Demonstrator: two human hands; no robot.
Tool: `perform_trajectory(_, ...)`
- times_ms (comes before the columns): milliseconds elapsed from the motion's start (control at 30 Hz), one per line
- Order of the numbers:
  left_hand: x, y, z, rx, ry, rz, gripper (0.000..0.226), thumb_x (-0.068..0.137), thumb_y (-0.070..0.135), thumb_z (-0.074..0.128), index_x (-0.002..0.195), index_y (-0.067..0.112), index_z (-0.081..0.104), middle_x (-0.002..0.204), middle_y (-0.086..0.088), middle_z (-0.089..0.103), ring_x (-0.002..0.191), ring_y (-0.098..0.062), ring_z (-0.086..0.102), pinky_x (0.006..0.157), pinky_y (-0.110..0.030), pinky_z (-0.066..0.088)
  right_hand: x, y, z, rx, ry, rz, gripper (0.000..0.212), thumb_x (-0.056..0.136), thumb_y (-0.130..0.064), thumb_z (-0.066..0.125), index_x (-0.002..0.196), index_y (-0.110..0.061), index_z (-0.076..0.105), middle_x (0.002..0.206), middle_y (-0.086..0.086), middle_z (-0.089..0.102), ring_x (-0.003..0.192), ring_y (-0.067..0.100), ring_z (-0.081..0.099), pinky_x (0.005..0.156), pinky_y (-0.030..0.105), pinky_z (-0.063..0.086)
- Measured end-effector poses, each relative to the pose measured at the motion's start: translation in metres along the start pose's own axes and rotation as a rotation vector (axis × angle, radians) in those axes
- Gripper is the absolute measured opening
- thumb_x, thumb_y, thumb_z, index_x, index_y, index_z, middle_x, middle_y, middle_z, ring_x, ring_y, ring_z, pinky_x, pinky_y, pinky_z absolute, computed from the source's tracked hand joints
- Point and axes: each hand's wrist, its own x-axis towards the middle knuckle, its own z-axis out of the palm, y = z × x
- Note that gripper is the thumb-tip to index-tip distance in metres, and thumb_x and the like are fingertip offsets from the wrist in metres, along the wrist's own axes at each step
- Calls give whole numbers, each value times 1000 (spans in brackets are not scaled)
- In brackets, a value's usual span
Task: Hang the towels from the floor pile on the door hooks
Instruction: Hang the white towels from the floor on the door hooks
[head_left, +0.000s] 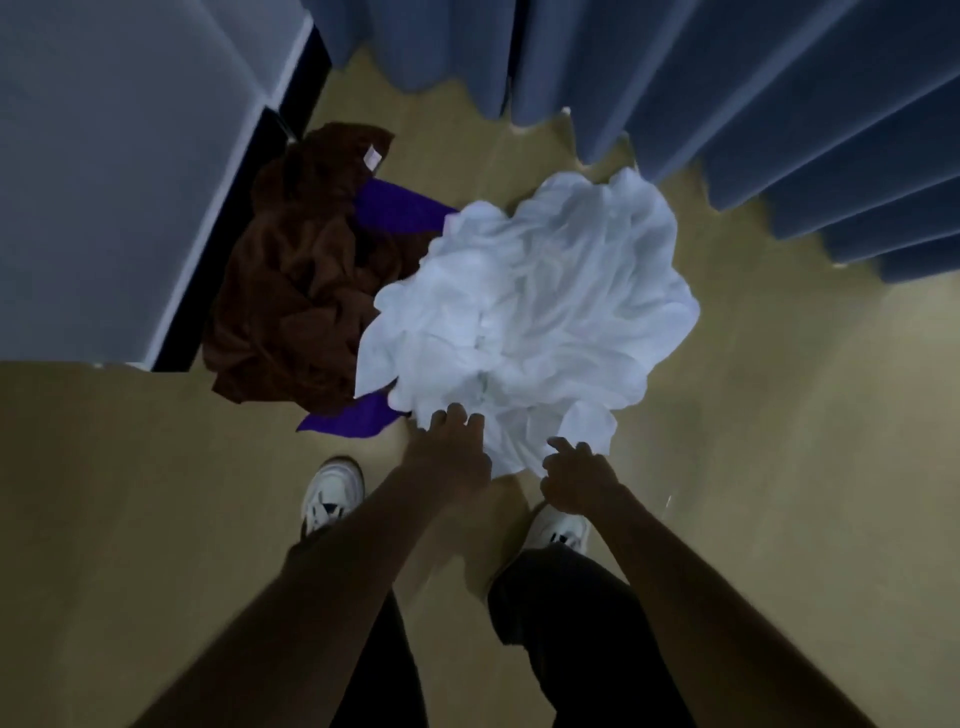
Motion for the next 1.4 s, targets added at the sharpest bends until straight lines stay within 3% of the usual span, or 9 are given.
perform_trajectory(133, 46, -20, 56, 17, -79, -28, 40, 95, 21, 41, 133, 11, 37, 135, -12, 36, 125, -27, 38, 101, -40, 41, 67, 10, 35, -63, -95, 28, 39, 93, -17, 46, 131, -11, 49, 159, -1, 9, 137, 28, 27, 110, 40, 29)
perform_trajectory(267, 52, -38, 80, 47, -134, -68, 37, 95, 24, 41, 130, 10, 39, 132, -12, 37, 124, -29, 39, 100, -42, 39, 94, 9, 52, -62, -134, 83, 36, 90, -13, 47, 125, -6, 51, 136, 12, 44, 123, 29, 45, 100, 38, 40)
perform_trajectory(467, -13, -26, 38, 84, -178, -108, 38, 95, 20, 39, 132, 10, 34, 133, -13, 38, 125, -30, 38, 98, -42, 38, 10, -25, 18, 53, -73, -1, 28, 93, -7, 40, 116, 1, 53, 123, 16, 53, 117, 28, 51, 95, 33, 43)
perform_trajectory(667, -125, 34, -67, -45, 8, 14, 53, 93, 28, 51, 142, 15, 34, 137, -8, 44, 124, -26, 44, 101, -37, 41, -144, -55, -79, 179, 35, -143, 39, 91, -20, 33, 120, -2, 53, 123, 17, 55, 119, 27, 51, 93, 31, 40)
perform_trajectory(800, -206, 78, -156, -178, 95, 68, 44, 87, 17, 50, 130, 9, 47, 132, -10, 50, 122, -28, 46, 100, -39, 42, -246, -69, -163, 254, 203, -287, 32, 93, -6, 45, 122, -2, 56, 124, 14, 60, 119, 25, 55, 90, 19, 39)
perform_trajectory(900, -262, 94, -202, -207, 207, 90, 40, 82, 31, 45, 108, 4, 59, 112, -13, 63, 108, -30, 57, 90, -35, 45, -313, -77, -210, 320, 322, -396, 21, 88, -2, 50, 107, -2, 58, 114, 15, 63, 107, 25, 59, 78, 18, 40)
perform_trajectory(1100, -374, 110, -275, -130, 454, 53, 21, 89, 10, 49, 99, 6, 66, 107, -14, 68, 102, -31, 60, 78, -25, 39, -423, -110, -278, 326, 394, -522, 30, 77, 4, 55, 71, -23, 42, 95, 5, 55, 81, 17, 52, 60, 19, 42)
perform_trajectory(1300, -484, 86, -323, -267, 650, -11, 30, 86, 13, 56, 115, 7, 52, 122, -11, 59, 114, -29, 55, 86, -28, 41, -504, -189, -311, 499, 369, -674, 35, 77, 17, 49, 71, -16, 40, 66, 10, 54, 46, 18, 55, 48, 27, 47)
perform_trajectory(1400, -531, 61, -330, -268, 681, -76, 26, 88, 14, 53, 114, 9, 52, 118, -11, 62, 110, -30, 56, 78, -26, 40, -536, -237, -321, 403, 389, -752, 34, 73, 13, 53, 71, -18, 38, 62, 14, 60, 47, 22, 62, 52, 28, 50)
